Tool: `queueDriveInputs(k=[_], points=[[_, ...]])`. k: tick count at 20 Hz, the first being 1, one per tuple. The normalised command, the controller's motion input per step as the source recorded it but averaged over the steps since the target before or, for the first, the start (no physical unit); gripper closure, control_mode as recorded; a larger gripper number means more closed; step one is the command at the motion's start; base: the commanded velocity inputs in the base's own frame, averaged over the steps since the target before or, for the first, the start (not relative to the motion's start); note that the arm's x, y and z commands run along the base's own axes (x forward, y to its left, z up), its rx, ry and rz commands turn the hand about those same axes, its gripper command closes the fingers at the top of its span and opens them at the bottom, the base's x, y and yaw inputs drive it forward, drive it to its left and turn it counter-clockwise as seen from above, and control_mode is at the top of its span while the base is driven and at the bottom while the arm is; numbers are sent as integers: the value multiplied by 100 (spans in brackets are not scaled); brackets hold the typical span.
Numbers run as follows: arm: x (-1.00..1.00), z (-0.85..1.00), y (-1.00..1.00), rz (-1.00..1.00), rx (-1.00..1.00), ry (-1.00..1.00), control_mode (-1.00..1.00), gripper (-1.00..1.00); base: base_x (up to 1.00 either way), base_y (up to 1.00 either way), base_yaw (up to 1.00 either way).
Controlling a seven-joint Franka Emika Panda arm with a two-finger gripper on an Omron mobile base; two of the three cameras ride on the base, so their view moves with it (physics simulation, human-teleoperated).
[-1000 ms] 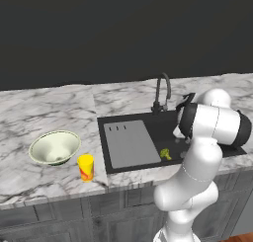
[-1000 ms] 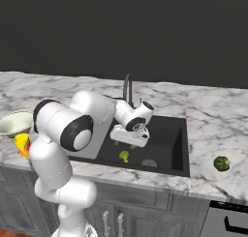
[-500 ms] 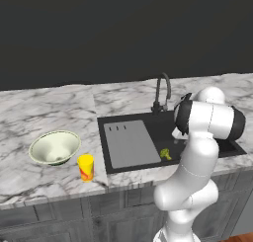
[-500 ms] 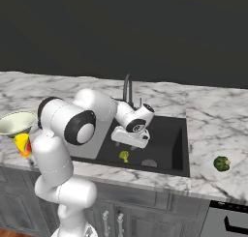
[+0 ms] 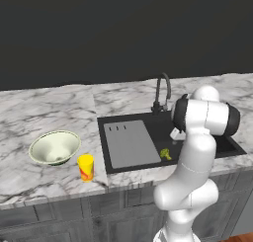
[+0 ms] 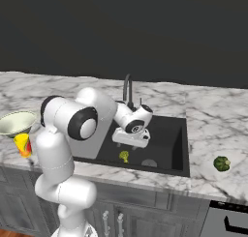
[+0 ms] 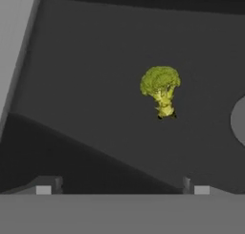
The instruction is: Remove the broccoli and broccoli from the sink. Then move the bowl and cup from the counter to the sink for washing.
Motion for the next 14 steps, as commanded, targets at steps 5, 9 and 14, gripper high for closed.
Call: queueDriveInputs(k=[5, 9, 14], points=[[15, -15, 0, 0, -10, -6, -100, -100, 0, 0, 0], [16, -14, 0, 0, -2, -3, -100, -100, 0, 0, 0], [17, -16, 0, 0, 0, -1, -100, -100, 0, 0, 0]])
